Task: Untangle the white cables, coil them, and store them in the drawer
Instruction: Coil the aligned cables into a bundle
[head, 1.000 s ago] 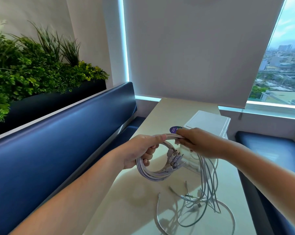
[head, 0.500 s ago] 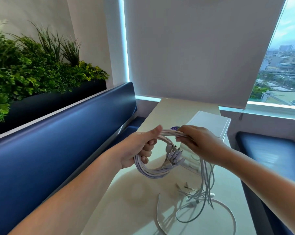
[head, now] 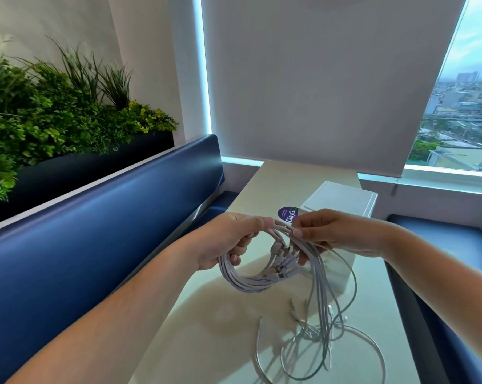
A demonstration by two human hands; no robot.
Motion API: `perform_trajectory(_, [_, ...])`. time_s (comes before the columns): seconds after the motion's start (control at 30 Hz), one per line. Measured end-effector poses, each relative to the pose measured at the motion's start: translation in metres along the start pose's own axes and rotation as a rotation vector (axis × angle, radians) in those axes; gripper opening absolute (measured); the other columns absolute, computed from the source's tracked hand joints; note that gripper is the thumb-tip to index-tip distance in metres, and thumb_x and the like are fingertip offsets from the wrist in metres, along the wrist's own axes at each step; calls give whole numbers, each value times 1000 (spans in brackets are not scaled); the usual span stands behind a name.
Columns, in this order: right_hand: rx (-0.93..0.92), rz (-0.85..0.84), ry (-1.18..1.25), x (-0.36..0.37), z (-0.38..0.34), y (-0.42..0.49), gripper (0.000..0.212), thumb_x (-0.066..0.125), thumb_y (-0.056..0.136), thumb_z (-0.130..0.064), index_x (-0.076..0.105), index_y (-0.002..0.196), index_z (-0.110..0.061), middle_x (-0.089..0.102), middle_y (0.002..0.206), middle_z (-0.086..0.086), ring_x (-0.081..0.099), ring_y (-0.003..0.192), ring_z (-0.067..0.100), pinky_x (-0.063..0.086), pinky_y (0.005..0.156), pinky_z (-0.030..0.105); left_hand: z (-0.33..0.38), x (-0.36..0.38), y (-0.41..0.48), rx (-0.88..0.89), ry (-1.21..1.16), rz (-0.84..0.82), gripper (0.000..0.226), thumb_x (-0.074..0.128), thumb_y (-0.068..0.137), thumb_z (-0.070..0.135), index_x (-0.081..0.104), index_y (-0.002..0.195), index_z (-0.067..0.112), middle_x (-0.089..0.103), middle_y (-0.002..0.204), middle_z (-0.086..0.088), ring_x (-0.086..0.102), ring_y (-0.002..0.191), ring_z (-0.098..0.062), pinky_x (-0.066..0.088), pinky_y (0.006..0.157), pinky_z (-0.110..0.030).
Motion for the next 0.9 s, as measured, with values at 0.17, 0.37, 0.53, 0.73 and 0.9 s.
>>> perform_trajectory(0.17, [66, -84, -87, -4, 2, 2, 31, 67, 85, -24, 57, 97, 4, 65, 84, 10, 68, 84, 29, 49, 84, 39, 6, 4, 0, 19, 73, -16, 33, 64, 91, 39, 56, 65, 20, 27, 53, 5, 21, 46, -11, 27, 45, -23])
perform_trajectory(0.37, [55, 10, -248, -11, 0, 4, 42, 75, 78, -32, 55, 89, 4, 56, 73, 6, 52, 70, 19, 41, 72, 37, 7, 8, 0, 24, 98, -31, 31, 66, 89, 40, 53, 73, 16, 27, 53, 5, 22, 46, -12, 28, 45, -23])
perform_trajectory(0.53, [45, 33, -268, -9, 1, 3, 38, 73, 78, -34, 51, 93, -5, 50, 70, 1, 46, 63, 13, 39, 63, 28, 5, 8, 2, 20, 103, -23, 37, 64, 91, 40, 62, 58, 24, 28, 53, 4, 23, 45, -12, 29, 46, -24])
perform_trajectory(0.73, [38, -20, -280, 0, 3, 1, 32, 61, 90, -30, 53, 84, 1, 44, 64, 0, 41, 60, 12, 37, 60, 22, 3, 5, 4, 10, 121, -13, 34, 66, 89, 42, 50, 82, 12, 28, 52, 5, 23, 45, -12, 29, 45, -23])
perform_trajectory(0.9, [40, 57, -322, -10, 8, 3, 39, 64, 86, -43, 55, 87, -4, 42, 73, 1, 39, 70, 16, 33, 69, 32, -1, 5, 4, -2, 134, -28, 38, 65, 89, 45, 54, 94, 9, 28, 53, 6, 23, 45, -11, 29, 45, -23])
Point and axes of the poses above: each hand's wrist, its own y-axis towards the middle knuckle, its own x-axis out of the palm, z = x × y, the point moved 9 cm from there along y, towards the middle knuckle
